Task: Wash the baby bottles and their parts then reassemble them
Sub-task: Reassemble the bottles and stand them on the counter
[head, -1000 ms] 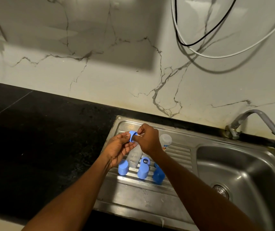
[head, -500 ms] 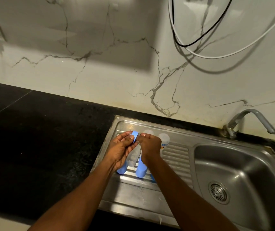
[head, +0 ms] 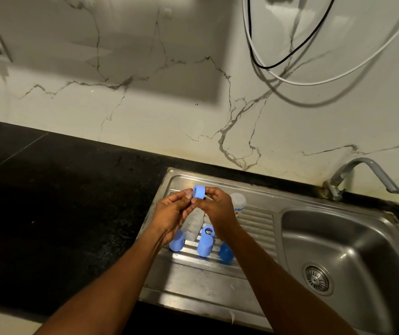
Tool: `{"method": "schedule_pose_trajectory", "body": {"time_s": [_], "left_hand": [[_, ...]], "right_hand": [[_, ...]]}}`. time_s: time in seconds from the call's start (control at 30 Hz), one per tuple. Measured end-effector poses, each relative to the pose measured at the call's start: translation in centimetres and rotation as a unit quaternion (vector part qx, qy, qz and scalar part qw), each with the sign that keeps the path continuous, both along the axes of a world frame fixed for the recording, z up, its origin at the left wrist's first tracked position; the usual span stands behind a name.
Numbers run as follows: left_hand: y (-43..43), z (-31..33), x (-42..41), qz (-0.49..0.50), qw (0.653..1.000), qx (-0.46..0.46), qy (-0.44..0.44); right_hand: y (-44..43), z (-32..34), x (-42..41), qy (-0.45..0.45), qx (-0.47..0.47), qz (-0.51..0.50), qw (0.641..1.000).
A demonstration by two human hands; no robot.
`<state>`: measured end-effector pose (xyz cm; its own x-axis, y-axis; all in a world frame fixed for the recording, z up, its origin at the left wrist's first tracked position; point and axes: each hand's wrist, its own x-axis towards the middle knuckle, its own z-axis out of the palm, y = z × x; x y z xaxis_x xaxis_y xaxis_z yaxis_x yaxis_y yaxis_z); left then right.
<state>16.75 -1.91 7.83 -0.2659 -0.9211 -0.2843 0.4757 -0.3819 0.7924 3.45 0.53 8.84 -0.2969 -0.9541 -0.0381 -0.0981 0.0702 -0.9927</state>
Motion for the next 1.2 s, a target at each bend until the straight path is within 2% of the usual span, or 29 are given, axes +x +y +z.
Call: {"method": "schedule_pose_trajectory", "body": {"time_s": [0.2,0.27,0.33,0.53,0.73,0.9,1.0,1.07,1.13,1.2], "left_hand": [[-0.8,0.2,-0.3,-0.025,0.986,-0.065,-0.154],[-0.8,0.4,-0.5,-0.006,0.977,-0.092,-0.193],[-0.9,0.5,-0.9,0.011,0.97,-0.112,-0.217],[0.0,0.6,-2.6,0.071,0.958,-0.135,-0.242],[0.8,0.1,-3.1,0.09,0.969,-0.106,-0.202],[0.6,0.7,-2.8,0.049,0.973,-0.098,-0.202],[0.3,1.0,-2.7,0.017,0.973,-0.087,-0.213],[0.2,1.2,-2.6,-0.005,0.973,-0.081,-0.216],[0.5,1.5,-2.8,-0.001,0.965,-0.111,-0.239],[0.9,1.6,-3.3,0.036,0.938,-0.188,-0.291]], "right_hand": [[-0.6,0.0,-1.8,0.133,-0.03,0.073,0.988],[-0.5,-0.2,-2.1,0.209,-0.051,0.069,0.974],[-0.2,-0.5,-1.9,0.238,-0.075,0.056,0.967],[1.0,-1.8,-1.6,0.154,-0.105,-0.019,0.982],[1.9,-1.9,-2.2,0.104,-0.077,0.005,0.992],[2.5,-1.7,-3.5,0.087,-0.038,0.065,0.993],[2.7,-1.6,-4.2,0.033,-0.011,0.092,0.995],[2.8,-2.1,-4.5,0.059,-0.012,0.084,0.995],[3.0,-2.4,-4.4,0.041,-0.016,0.07,0.997],[2.8,-2.4,-4.1,0.014,-0.023,0.051,0.998]]}}
